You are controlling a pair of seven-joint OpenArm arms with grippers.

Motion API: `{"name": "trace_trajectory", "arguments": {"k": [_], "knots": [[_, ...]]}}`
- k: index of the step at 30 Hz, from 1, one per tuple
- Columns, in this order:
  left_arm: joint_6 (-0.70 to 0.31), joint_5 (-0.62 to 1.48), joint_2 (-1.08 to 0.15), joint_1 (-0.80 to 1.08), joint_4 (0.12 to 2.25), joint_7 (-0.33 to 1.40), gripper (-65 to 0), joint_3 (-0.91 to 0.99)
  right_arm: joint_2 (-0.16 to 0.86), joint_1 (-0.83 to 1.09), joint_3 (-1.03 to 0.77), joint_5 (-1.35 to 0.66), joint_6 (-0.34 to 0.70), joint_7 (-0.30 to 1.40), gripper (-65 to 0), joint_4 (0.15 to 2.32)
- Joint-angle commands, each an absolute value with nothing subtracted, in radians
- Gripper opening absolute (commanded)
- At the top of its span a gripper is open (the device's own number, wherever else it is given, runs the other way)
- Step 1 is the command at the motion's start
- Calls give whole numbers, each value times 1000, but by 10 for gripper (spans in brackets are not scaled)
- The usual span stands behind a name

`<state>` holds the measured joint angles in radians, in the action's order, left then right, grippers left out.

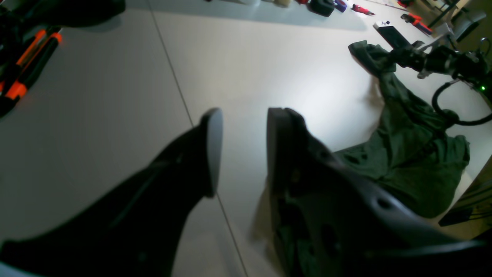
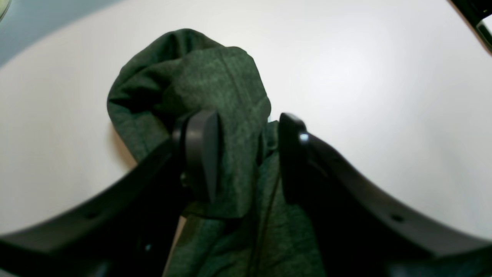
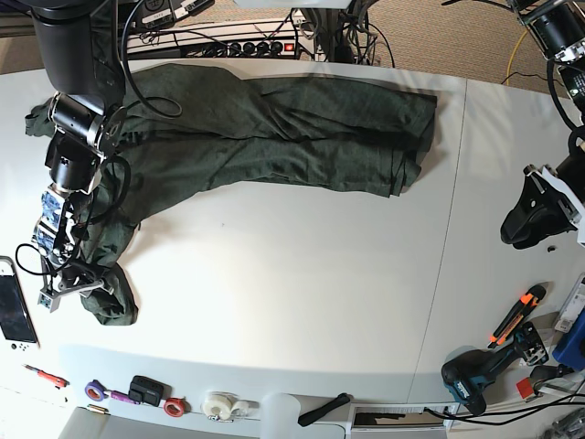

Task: Layout the t-shirt on the table in an organized manner, then fold the t-shirt properly
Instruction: 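Lift the sleeve end with the right gripper and fold it over the shirt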

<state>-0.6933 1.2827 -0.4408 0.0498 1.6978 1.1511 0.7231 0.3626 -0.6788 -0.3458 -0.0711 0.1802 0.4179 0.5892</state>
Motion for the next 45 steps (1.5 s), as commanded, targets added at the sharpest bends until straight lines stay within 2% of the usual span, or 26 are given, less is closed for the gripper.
{"name": "trace_trajectory", "arguments": {"k": [1,2,3,6,7,15,19,29,37,45], "knots": [[-698,1302,-462,36,1713,1127,-441,729,379,-715,-347,-74,183,386,-405,608],[-698,1302,-462,36,1713,1127,-441,729,379,-715,-347,-74,183,384,-407,608],[-698,1302,-462,36,1713,1127,-441,729,379,-715,-347,-74,187,384,-439,608],[-698,1302,-462,36,1713,1126,-441,729,379,-715,-347,-74,213,383,-622,608],[-698,1302,-462,36,1713,1126,-441,729,379,-715,-347,-74,213,381,-650,608],[-698,1301,-462,36,1713,1127,-442,729,379,-709,-347,-84,220,378,-650,686],[-698,1301,-462,36,1713,1128,-442,729,379,-672,-347,-121,298,445,-650,823],[-698,1301,-462,36,1713,1128,-442,729,375,-351,-347,-275,371,603,-650,1415],[-698,1301,-462,36,1713,1128,-441,729,375,-64,-348,-409,378,793,-650,1962],[-698,1301,-462,36,1713,1129,-442,729,374,152,-348,-529,405,860,-650,2300]]}}
